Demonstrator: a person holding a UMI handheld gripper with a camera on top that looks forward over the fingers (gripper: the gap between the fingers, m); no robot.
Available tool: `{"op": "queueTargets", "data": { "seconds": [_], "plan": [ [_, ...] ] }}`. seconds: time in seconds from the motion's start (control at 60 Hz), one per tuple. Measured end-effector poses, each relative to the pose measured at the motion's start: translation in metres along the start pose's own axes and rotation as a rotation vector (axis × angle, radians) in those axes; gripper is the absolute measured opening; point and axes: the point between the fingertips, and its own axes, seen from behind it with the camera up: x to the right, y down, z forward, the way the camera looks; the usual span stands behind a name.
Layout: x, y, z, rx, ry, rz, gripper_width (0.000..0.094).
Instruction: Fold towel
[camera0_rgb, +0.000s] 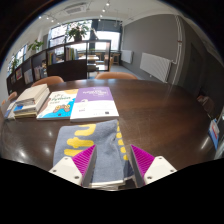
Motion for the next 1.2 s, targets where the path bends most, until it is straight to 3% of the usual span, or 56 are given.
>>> {"op": "queueTargets", "data": {
  "seconds": [0.05, 0.1, 0.383, 0.5, 0.867, 1.2],
  "plan": [
    [-0.003, -0.014, -0.016, 0.031, -0.011, -0.01, 0.0776],
    [-0.009, -0.03, -0.035, 0.051, -0.017, -0.018, 0.0815],
    [-0.091, -0.113, -0.198, 0.26, -0.117, -0.049, 0.0817],
    [-0.125, -0.101, -0.252, 0.292, -0.156, -0.043, 0.0826],
    [-0.198, -0.014, -0.333, 0.25, -0.225, -0.068, 0.0828],
    [-0.226, -0.001, -0.369, 0.26, -0.25, -0.067, 0.0824]
  ]
}}
